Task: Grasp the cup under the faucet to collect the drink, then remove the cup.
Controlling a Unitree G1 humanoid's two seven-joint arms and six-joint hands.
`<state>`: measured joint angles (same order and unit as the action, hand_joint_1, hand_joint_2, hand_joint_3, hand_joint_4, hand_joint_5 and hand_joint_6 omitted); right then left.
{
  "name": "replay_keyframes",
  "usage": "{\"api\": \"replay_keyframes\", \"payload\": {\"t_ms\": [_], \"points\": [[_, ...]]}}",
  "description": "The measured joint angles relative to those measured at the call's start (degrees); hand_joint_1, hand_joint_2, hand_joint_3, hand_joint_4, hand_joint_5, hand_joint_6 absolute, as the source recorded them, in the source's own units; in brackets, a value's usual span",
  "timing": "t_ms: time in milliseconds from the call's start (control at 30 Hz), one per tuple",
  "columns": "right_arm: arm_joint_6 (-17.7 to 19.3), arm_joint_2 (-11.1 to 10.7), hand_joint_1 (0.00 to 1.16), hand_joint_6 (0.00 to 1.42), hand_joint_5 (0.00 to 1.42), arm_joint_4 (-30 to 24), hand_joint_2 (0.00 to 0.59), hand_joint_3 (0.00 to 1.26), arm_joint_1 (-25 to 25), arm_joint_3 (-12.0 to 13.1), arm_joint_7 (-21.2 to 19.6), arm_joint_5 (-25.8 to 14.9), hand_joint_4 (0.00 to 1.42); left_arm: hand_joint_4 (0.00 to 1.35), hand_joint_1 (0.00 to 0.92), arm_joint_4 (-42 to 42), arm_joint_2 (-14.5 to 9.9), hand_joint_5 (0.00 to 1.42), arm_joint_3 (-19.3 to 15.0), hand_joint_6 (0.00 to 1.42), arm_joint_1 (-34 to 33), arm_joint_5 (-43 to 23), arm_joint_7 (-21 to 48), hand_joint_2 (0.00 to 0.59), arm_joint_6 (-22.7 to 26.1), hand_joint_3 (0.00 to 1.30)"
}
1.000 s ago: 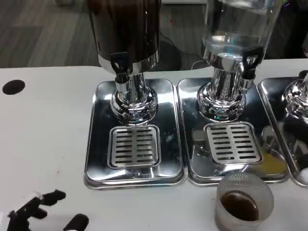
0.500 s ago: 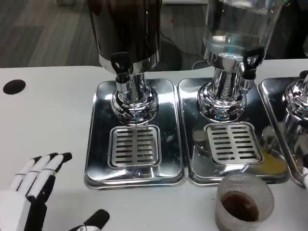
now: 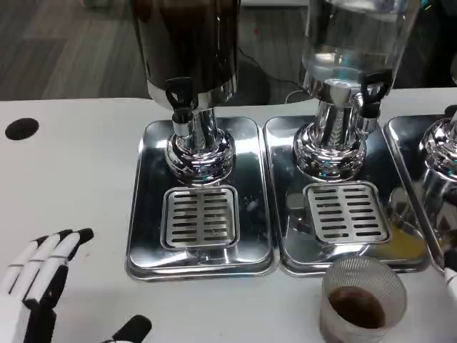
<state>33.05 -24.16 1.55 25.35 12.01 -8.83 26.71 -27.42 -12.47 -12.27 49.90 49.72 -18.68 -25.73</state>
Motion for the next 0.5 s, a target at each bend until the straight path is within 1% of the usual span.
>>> {"api": "replay_keyframes", "payload": {"t_ms": [100, 333, 500], "points": [[0.0, 0.0, 0.66, 0.0, 0.01, -0.2, 0.494, 0.16, 1.0, -0.1, 0.0, -0.2, 0.04, 0.08, 0.0, 0.0, 0.2, 0.15, 0.2, 0.43, 0.0, -0.6, -0.2, 0.113, -0.6, 0.2], [0.4, -0.1, 0.66, 0.0, 0.01, -1.0, 0.485, 0.17, 2.4, -0.1, 0.6, -2.2, 0.04, 0.09, 0.0, -0.1, 1.3, 0.15, 2.1, 0.43, 0.1, -1.8, -0.7, 0.112, -1.0, 0.21], [0.6, -0.3, 0.65, 0.0, 0.02, -1.3, 0.481, 0.18, 2.8, 0.0, 1.7, -3.7, 0.05, 0.11, 0.0, -0.1, 1.6, 0.17, 2.4, 0.45, -0.2, -2.2, -0.7, 0.131, -1.0, 0.22]]}}
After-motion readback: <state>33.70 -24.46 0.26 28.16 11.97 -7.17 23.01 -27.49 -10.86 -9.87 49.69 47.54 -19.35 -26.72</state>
